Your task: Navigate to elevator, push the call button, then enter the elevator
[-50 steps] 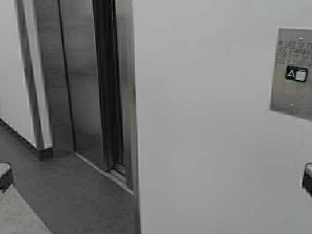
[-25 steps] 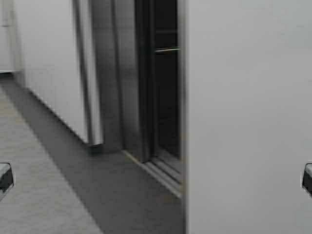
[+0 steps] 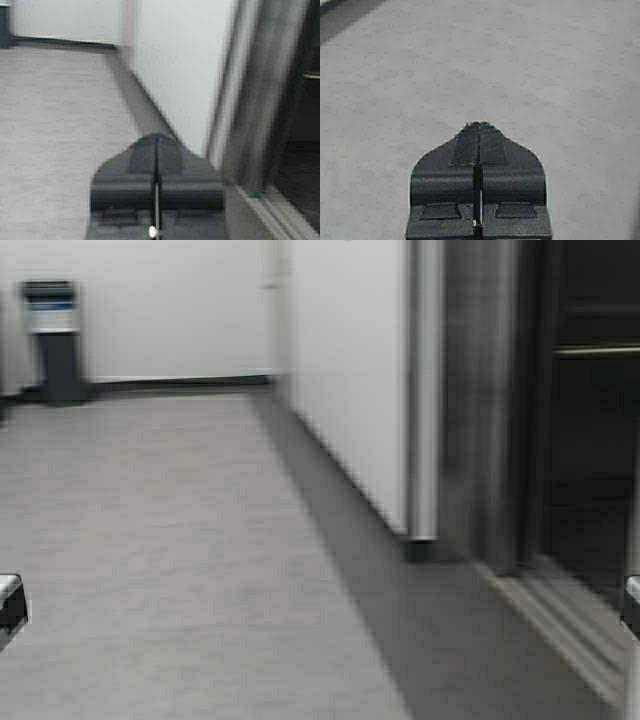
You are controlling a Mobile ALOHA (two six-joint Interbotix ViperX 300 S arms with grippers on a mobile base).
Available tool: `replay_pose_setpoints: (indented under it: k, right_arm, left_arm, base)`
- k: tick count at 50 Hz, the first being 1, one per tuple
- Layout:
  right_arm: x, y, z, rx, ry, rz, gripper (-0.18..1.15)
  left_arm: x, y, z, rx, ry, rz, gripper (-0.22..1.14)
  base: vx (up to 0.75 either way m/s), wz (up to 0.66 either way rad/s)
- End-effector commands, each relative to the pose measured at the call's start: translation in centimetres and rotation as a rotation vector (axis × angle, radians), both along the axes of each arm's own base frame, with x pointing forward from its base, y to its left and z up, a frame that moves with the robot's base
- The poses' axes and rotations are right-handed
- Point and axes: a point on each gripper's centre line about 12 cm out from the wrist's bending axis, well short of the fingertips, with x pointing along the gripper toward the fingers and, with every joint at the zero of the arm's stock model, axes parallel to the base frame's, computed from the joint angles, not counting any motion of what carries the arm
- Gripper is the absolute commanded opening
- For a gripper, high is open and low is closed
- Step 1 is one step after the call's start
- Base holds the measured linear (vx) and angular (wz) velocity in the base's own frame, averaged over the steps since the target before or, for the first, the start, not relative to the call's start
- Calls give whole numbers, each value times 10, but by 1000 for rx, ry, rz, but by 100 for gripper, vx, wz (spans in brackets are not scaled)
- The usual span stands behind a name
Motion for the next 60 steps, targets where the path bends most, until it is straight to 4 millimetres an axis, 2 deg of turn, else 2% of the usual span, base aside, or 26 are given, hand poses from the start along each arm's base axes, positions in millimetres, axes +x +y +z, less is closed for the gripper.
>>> replay_pose_setpoints:
  k: [1,7,13,22,31,36,40,45,51,55,60]
  right_arm:
    - [-1,-1,6,13,-19,3,6]
    - [0,-7,5,4,-14,-16,6]
    - [4,-31,-8,-8,30,-100,6]
    - [14,-56,-4,21,39,-194,6]
    - [19,-57,3,29,21,-199,6]
    - [20,-55,8,47,4,-189,6]
    - [22,-54,15,57,-13,-186,6]
    - [22,-53,22,68,-30,-182,6]
    - [21,-53,16,68,-18,-177,6]
    - [21,-55,17,67,-22,-180,6]
    - [17,-56,17,69,-26,-179,6]
  left_arm:
    - [2,0,4,-1,-11,-2,2]
    - [2,0,3,0,-8,0,2]
    - [3,0,1,2,0,0,2]
    - [6,0,8,4,-23,2,2]
    - [6,0,2,14,-10,4,2]
    - [11,4,8,30,-24,30,2]
    - [27,5,15,66,-8,43,2]
    - [49,5,12,90,41,46,2]
    - [70,3,4,102,97,37,2]
    - [71,3,-4,103,119,32,2]
    - [62,3,-6,111,110,30,2]
  base:
    - [17,57]
    - [20,48]
    - [25,35]
    - [30,31]
    - [37,22]
    - [37,8]
    - [38,8]
    - [40,11]
    - [42,9]
    - [47,5]
    - [51,-4]
